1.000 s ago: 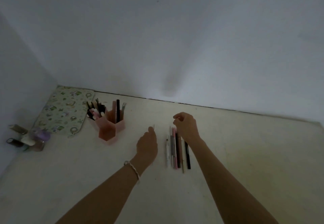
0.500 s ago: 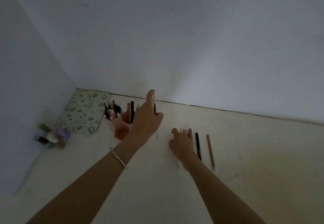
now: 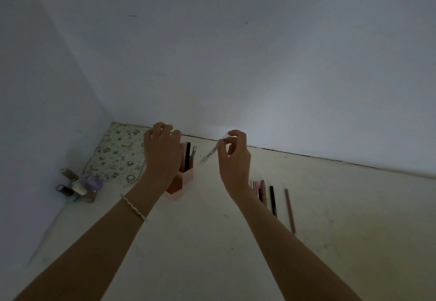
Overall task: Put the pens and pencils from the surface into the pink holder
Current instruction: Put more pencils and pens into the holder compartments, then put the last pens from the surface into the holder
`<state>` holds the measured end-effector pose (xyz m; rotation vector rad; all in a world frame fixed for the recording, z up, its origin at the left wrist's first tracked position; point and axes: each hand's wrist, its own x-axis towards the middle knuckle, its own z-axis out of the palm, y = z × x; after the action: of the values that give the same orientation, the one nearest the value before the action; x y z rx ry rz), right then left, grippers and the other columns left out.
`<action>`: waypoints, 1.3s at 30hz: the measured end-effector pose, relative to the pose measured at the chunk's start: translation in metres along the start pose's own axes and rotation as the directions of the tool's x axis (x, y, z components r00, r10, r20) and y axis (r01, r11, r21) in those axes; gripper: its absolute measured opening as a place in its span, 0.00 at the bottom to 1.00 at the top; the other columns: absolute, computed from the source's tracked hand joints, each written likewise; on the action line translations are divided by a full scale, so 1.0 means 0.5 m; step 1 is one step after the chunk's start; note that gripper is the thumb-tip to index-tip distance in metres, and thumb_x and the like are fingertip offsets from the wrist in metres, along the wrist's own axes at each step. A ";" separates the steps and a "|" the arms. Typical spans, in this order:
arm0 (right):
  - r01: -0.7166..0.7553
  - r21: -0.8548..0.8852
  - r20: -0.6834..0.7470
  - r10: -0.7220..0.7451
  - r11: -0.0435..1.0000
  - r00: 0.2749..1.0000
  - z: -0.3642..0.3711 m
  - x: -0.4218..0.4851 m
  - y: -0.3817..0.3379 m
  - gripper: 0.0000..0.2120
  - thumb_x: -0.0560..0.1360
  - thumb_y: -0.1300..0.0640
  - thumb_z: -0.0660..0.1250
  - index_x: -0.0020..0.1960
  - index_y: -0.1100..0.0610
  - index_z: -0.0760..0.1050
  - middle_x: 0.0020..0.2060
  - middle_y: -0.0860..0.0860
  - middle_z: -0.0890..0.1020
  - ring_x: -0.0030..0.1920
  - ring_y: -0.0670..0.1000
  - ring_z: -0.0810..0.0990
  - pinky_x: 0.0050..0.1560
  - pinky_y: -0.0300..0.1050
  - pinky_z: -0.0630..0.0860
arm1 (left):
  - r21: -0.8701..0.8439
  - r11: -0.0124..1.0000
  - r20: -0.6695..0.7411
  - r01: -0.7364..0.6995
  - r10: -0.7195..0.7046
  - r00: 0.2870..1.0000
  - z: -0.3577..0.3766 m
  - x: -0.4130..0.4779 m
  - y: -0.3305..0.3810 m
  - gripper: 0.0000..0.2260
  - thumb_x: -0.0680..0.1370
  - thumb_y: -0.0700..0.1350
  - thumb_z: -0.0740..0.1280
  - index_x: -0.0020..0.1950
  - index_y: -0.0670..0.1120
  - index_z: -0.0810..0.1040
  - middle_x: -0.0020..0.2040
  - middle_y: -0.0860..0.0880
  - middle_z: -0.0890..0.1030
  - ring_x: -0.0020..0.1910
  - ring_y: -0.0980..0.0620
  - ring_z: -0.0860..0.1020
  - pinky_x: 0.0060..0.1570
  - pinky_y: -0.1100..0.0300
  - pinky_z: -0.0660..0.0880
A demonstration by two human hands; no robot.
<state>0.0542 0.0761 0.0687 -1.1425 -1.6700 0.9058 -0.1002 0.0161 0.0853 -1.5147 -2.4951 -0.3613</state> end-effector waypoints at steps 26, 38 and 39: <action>-0.227 -0.148 -0.191 0.197 0.963 0.962 -0.210 0.000 0.159 0.10 0.78 0.63 0.58 0.52 0.52 0.76 0.41 0.45 0.82 0.30 0.41 0.75 0.32 0.32 0.69 | -0.270 0.914 0.729 0.302 -0.010 0.684 0.167 -0.182 0.362 0.10 0.79 0.43 0.58 0.57 0.44 0.76 0.56 0.45 0.80 0.54 0.46 0.80 0.51 0.56 0.76; -0.255 -0.162 -0.211 0.219 0.953 0.953 -0.259 -0.031 0.200 0.12 0.77 0.64 0.59 0.49 0.49 0.76 0.35 0.43 0.81 0.26 0.40 0.72 0.27 0.32 0.69 | -0.114 0.967 0.696 0.228 -0.086 0.713 0.184 -0.175 0.398 0.09 0.79 0.42 0.64 0.57 0.44 0.79 0.56 0.46 0.81 0.55 0.46 0.81 0.50 0.56 0.76; -0.260 -0.166 -0.210 0.223 0.951 0.952 -0.262 -0.030 0.200 0.11 0.77 0.64 0.59 0.49 0.50 0.76 0.36 0.43 0.81 0.26 0.41 0.72 0.27 0.32 0.68 | -0.110 0.973 0.684 0.205 -0.076 0.726 0.184 -0.175 0.398 0.08 0.79 0.41 0.64 0.56 0.44 0.79 0.55 0.46 0.81 0.55 0.47 0.81 0.49 0.57 0.76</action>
<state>0.2092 0.1031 0.0180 -1.5440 -1.5070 0.7687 0.1127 0.0595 -0.0073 -1.7713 -3.2309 -0.0388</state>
